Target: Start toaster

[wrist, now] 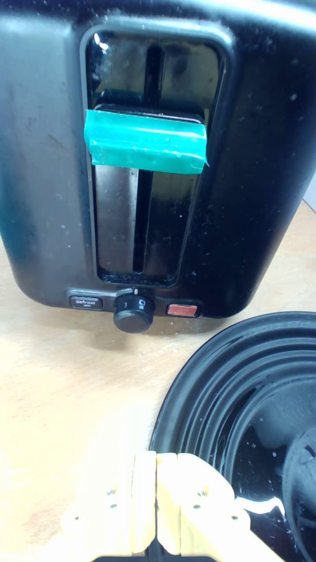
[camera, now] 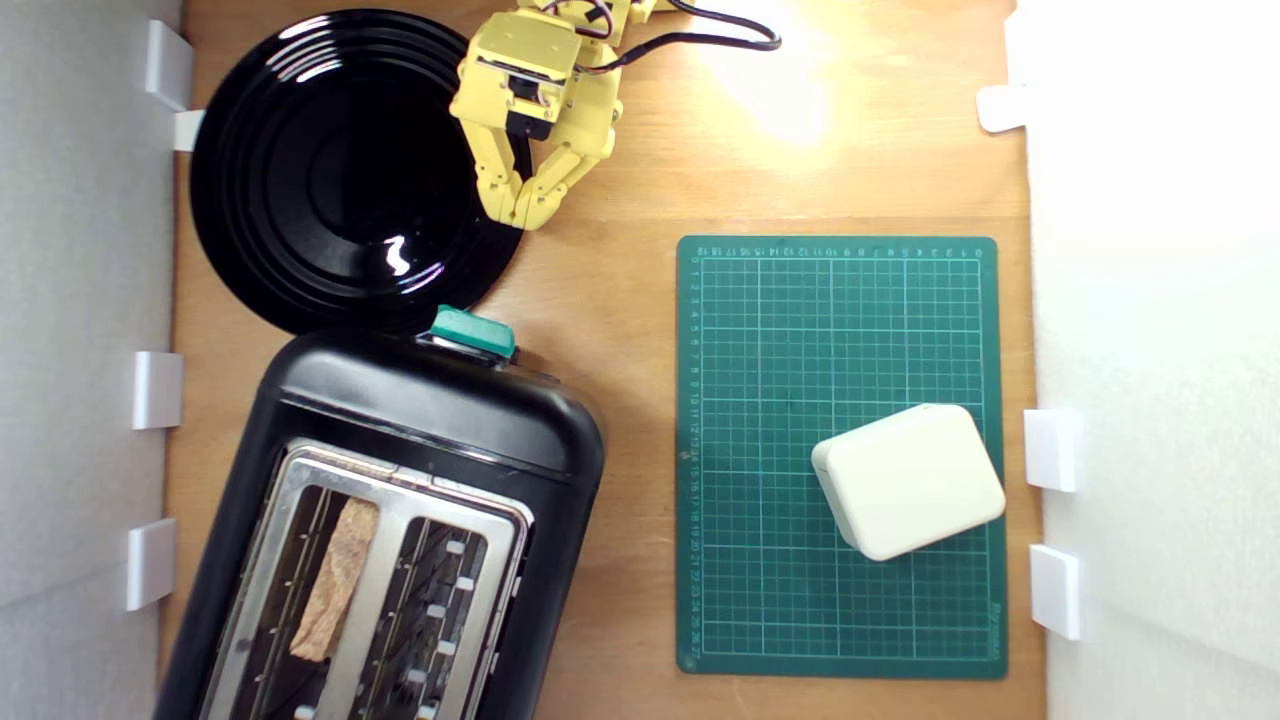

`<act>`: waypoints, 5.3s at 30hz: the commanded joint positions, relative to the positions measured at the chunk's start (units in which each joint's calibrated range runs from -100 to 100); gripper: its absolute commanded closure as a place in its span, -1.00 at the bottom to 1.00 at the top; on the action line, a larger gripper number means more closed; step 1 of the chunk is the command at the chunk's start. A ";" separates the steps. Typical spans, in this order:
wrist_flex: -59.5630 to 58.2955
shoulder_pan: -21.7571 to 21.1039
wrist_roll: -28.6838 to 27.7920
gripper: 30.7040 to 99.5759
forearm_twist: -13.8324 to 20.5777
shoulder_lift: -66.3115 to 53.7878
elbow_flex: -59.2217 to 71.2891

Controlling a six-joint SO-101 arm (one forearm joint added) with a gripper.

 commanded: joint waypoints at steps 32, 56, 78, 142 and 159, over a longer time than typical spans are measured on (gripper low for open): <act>0.13 -0.17 -0.13 0.98 0.27 -0.25 0.65; 0.13 -0.17 -0.13 0.98 0.27 -0.25 0.65; 0.13 -0.25 -0.13 0.98 0.27 -0.42 0.65; 0.05 -4.70 -19.68 0.98 2.71 57.53 -71.31; -2.01 -5.57 -12.34 0.98 7.68 66.94 -82.40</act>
